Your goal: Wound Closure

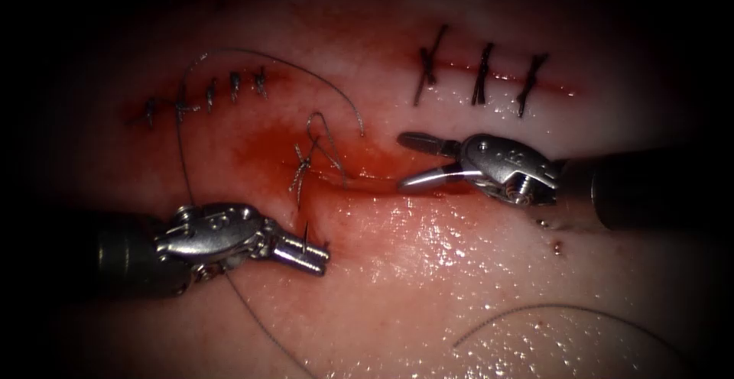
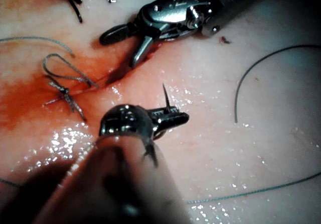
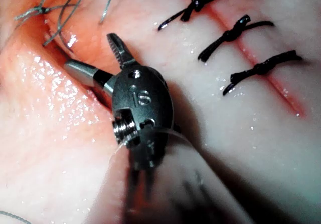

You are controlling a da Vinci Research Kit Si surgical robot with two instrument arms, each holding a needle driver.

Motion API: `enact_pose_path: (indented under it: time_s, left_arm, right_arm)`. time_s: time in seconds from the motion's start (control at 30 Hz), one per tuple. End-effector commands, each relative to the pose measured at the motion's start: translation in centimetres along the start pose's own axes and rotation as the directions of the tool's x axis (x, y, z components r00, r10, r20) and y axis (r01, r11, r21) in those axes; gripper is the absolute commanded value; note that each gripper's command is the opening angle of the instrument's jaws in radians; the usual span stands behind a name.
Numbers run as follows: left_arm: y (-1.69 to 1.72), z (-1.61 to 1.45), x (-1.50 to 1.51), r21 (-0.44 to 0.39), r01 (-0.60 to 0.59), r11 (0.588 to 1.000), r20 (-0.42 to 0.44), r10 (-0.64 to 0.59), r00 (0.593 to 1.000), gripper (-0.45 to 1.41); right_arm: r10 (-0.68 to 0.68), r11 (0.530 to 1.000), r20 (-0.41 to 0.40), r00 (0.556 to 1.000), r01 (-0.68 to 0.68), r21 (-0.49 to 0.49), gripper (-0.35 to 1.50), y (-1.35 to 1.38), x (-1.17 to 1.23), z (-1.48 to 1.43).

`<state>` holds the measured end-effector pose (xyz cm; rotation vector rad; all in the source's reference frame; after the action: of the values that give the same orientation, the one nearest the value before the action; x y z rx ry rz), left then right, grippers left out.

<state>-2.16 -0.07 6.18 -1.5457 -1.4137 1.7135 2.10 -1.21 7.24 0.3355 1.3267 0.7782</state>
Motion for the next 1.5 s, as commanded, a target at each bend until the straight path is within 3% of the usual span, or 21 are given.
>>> enact_pose_path:
  time_s: [0.03, 0.23, 0.5, 0.67, 0.87, 1.0, 1.17, 1.5]
  left_arm:
    - [-0.01, 0.07, -0.04, -0.02, 0.035, 0.999, -0.012, -0.035, 0.999, -0.45]
    - [0.2, 0.13, 0.07, -0.095, 0.224, 0.97, -0.025, -0.227, 0.973, -0.45]
    - [0.54, 0.03, 0.06, -0.111, 0.276, 0.955, 0.021, -0.276, 0.961, -0.45]
    - [0.81, -0.08, 0.25, -0.062, 0.064, 0.996, -0.028, -0.066, 0.997, -0.45]
    - [1.18, -0.02, 0.44, -0.019, -0.092, 0.996, -0.057, 0.091, 0.994, -0.45]
    - [1.43, 0.08, 0.52, -0.005, -0.14, 0.99, -0.062, 0.139, 0.988, -0.45]
    - [1.7, 0.18, 0.6, 0.013, -0.183, 0.983, -0.068, 0.184, 0.981, -0.45]
    - [1.87, 0.26, 0.7, 0.099, -0.247, 0.964, -0.066, 0.254, 0.965, -0.45]
  right_arm:
    - [0.001, 1.0, 0.002, 1.0, -0.001, 0.009, 0.98, -0.05, -0.09, 0.07]
    - [0.012, 0.999, 0.011, 1.0, -0.013, 0.047, 0.96, -0.1, -0.11, 0.1]
    - [0.02, 0.996, 0.018, 1.0, -0.021, 0.082, 0.93, -0.16, -0.1, 0.12]
    - [-0.031, 0.985, 0.049, 0.998, 0.022, 0.173, 0.86, -0.31, -0.03, 0.17]
    - [-0.131, 0.972, 0.113, 0.985, 0.105, 0.212, 0.81, -0.64, 0.05, 0.39]
    - [-0.173, 0.969, 0.134, 0.976, 0.144, 0.202, 0.81, -0.75, 0.04, 0.51]
    - [-0.217, 0.968, 0.149, 0.965, 0.193, 0.161, 0.79, -0.69, -0.02, 0.55]
    - [-0.253, 0.964, 0.221, 0.942, 0.226, 0.14, 0.69, -0.73, -0.35, 0.75]
